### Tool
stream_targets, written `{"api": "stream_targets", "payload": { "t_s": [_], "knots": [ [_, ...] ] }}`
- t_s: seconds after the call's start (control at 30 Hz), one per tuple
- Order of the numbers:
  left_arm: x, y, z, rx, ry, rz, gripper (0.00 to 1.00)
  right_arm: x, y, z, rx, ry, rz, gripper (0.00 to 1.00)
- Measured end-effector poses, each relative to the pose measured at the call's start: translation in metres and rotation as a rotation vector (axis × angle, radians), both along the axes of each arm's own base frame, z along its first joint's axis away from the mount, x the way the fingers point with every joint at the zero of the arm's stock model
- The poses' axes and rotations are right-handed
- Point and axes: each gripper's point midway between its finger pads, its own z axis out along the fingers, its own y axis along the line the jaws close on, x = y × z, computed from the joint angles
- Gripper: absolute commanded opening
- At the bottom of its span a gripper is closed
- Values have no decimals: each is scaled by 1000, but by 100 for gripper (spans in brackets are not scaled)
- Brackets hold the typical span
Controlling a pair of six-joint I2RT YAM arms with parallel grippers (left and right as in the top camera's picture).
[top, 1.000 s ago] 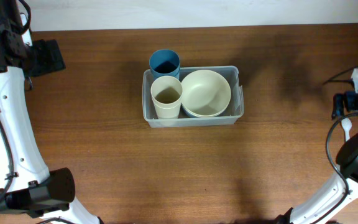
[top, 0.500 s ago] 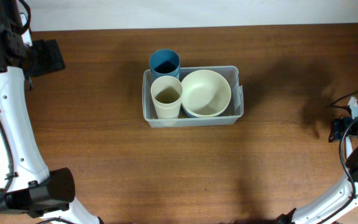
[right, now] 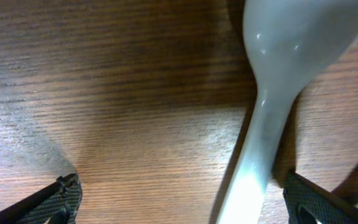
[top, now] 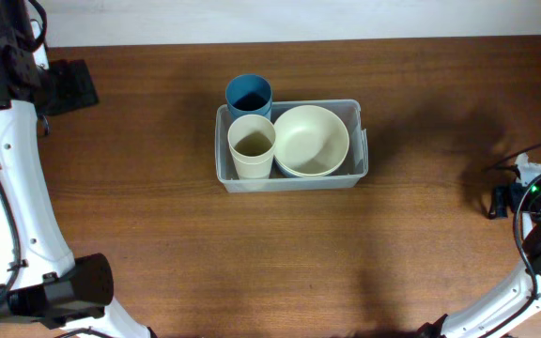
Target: Pack container
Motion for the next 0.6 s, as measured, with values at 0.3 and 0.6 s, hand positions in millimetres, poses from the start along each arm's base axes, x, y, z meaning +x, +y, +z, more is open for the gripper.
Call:
{"api": "stream_targets", "payload": {
  "t_s": [0.3,0.6],
  "knots": [
    [0,0,0,0,0,0,100,5,-4,-1,-15,-21,10,64],
    [0,0,0,0,0,0,100,5,-4,-1,-17,-23,9,14]
  ]
}}
